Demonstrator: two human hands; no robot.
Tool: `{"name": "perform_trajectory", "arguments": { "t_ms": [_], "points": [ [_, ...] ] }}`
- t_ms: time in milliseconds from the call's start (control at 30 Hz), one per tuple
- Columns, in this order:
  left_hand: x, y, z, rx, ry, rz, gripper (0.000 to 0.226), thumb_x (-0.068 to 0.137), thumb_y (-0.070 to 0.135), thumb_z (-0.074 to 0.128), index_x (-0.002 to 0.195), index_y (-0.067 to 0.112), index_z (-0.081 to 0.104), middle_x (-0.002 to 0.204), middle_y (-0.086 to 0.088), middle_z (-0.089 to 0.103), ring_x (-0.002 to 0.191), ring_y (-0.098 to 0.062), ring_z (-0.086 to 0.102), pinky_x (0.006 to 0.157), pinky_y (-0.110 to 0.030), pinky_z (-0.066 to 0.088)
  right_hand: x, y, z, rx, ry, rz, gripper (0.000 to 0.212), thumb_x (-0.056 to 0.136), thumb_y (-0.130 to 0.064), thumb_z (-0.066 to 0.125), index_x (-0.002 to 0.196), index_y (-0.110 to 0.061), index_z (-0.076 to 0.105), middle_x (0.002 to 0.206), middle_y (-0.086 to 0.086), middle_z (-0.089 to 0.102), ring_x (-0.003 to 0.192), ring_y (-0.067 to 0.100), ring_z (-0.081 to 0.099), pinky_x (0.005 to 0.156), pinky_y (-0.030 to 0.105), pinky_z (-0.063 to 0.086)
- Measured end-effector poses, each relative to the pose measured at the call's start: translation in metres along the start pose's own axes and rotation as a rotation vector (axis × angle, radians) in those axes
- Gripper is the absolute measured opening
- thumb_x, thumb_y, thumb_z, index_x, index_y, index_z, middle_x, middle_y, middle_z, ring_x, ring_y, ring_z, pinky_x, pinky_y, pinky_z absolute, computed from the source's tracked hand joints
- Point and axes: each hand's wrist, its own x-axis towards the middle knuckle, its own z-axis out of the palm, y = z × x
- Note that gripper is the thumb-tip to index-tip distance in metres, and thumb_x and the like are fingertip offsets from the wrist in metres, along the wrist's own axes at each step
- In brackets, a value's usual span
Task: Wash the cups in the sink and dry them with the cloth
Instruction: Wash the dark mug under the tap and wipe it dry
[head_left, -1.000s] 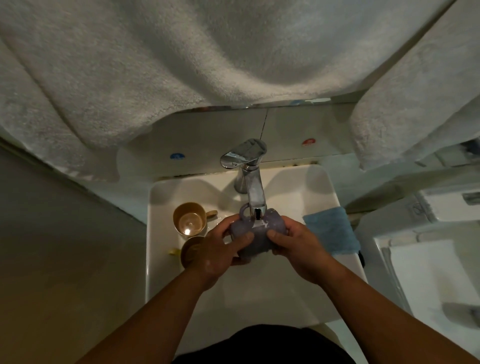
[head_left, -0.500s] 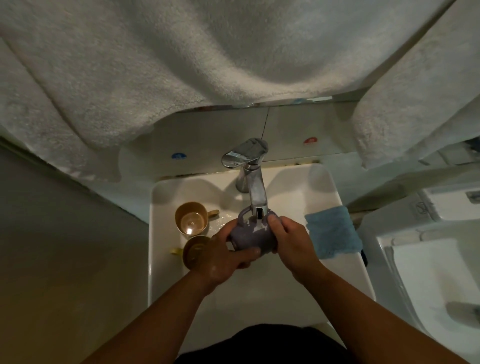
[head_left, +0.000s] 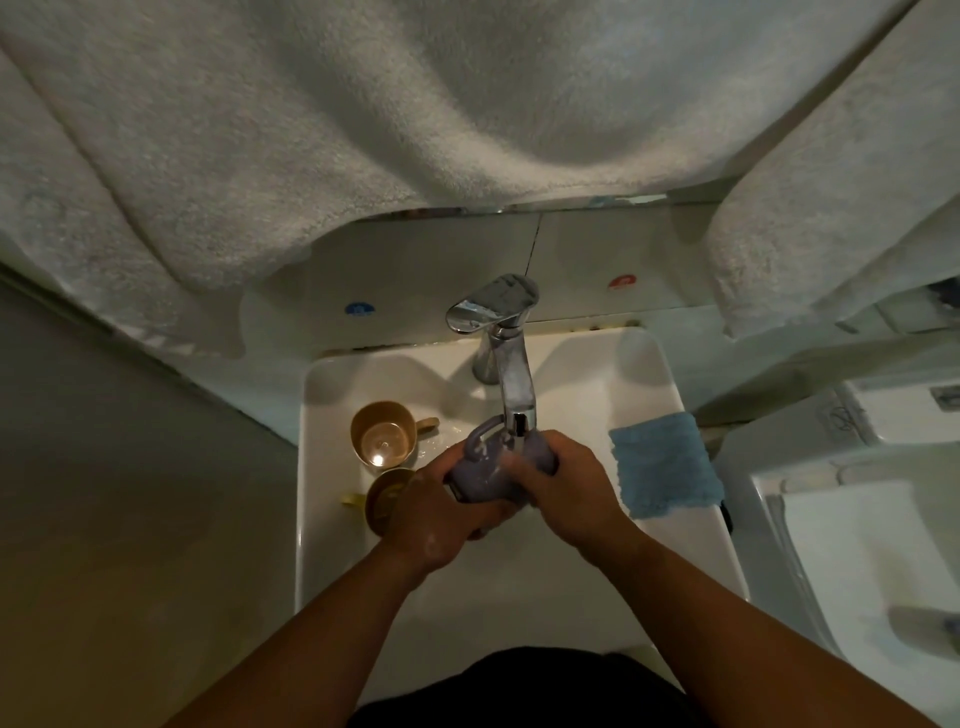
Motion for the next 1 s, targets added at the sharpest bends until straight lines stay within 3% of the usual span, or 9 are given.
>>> {"name": "perform_trajectory", "arguments": {
  "t_ms": [100,233,300,367,500,633,767,933,1000],
  "points": [
    [-0.001,-0.001,0.002,0.045,-0.002,0.022,0.065,0.072,0.014,0.09,0.123,0.035,0.057,0.11,0.009,0.064,0.093,-0.019,0.069,0.071,-0.042,0.065,0.003,-0.003,0.0,-0.034,0.049,0.026,0.011,0.097,-0.031,0.06,0.087,-0.03,0.063,0.088,0.001,0.07,0.083,0.021,0.068,0.076,0.039,0.06],
    [-0.002,-0.003,0.002,0.064,0.05,0.067,0.068,0.069,0.018,0.093,0.12,0.047,0.058,0.107,0.016,0.068,0.093,-0.015,0.071,0.072,-0.041,0.064,-0.004,-0.008,0.002,-0.05,-0.05,0.005,0.029,0.077,-0.032,0.083,0.089,-0.037,0.058,0.093,-0.011,0.068,0.087,0.008,0.066,0.079,0.03,0.058],
    [-0.002,-0.002,0.002,0.132,0.044,0.099,0.078,0.066,0.023,0.094,0.132,0.041,0.056,0.113,0.018,0.066,0.101,-0.013,0.068,0.077,-0.039,0.064,0.0,-0.01,0.003,-0.069,0.022,0.042,0.014,0.086,-0.034,0.072,0.082,-0.034,0.059,0.088,-0.006,0.069,0.084,0.015,0.068,0.081,0.04,0.06],
    [-0.002,-0.002,0.003,0.16,0.042,0.116,0.085,0.065,0.025,0.095,0.138,0.037,0.054,0.117,0.016,0.064,0.105,-0.013,0.066,0.079,-0.04,0.064,0.001,-0.013,0.002,-0.085,0.097,0.054,0.02,0.094,-0.034,0.062,0.076,-0.031,0.057,0.08,-0.004,0.065,0.08,0.019,0.066,0.082,0.045,0.059],
    [-0.002,-0.002,0.003,0.179,0.052,0.163,0.083,0.066,0.026,0.094,0.132,0.052,0.052,0.109,0.025,0.069,0.101,-0.005,0.068,0.082,-0.038,0.062,-0.007,-0.023,0.001,-0.096,-0.018,-0.019,0.023,0.087,-0.029,0.075,0.077,-0.032,0.054,0.081,-0.01,0.062,0.077,0.008,0.062,0.076,0.031,0.057],
    [-0.002,0.001,0.003,0.247,0.044,0.192,0.087,0.067,0.027,0.094,0.14,0.039,0.048,0.118,0.018,0.062,0.109,-0.012,0.064,0.087,-0.042,0.061,0.005,-0.012,-0.002,-0.169,0.07,0.049,0.022,0.094,-0.043,0.062,0.085,-0.022,0.064,0.082,-0.001,0.067,0.079,0.018,0.065,0.077,0.034,0.057],
    [-0.001,-0.002,-0.001,0.212,0.054,0.21,0.088,0.064,0.031,0.094,0.139,0.044,0.051,0.123,0.018,0.067,0.111,-0.007,0.065,0.087,-0.042,0.061,-0.005,-0.015,-0.002,-0.128,-0.082,0.0,0.026,0.08,-0.034,0.082,0.087,-0.032,0.057,0.087,-0.012,0.063,0.081,0.005,0.062,0.073,0.023,0.053],
    [-0.001,-0.002,-0.004,0.223,0.031,0.2,0.089,0.065,0.026,0.094,0.143,0.035,0.051,0.124,0.019,0.063,0.114,-0.008,0.062,0.088,-0.039,0.061,0.004,-0.008,-0.003,-0.065,0.06,0.068,0.016,0.093,-0.039,0.065,0.08,-0.031,0.067,0.082,-0.004,0.071,0.079,0.015,0.068,0.08,0.045,0.06],
    [0.0,-0.004,-0.005,0.215,0.017,0.192,0.09,0.065,0.026,0.094,0.143,0.037,0.051,0.128,0.015,0.064,0.115,-0.011,0.063,0.088,-0.04,0.061,0.002,-0.006,-0.003,-0.058,-0.015,0.022,0.007,0.091,-0.035,0.068,0.085,-0.032,0.066,0.086,-0.005,0.07,0.082,0.013,0.068,0.08,0.039,0.06]
  ]
}}
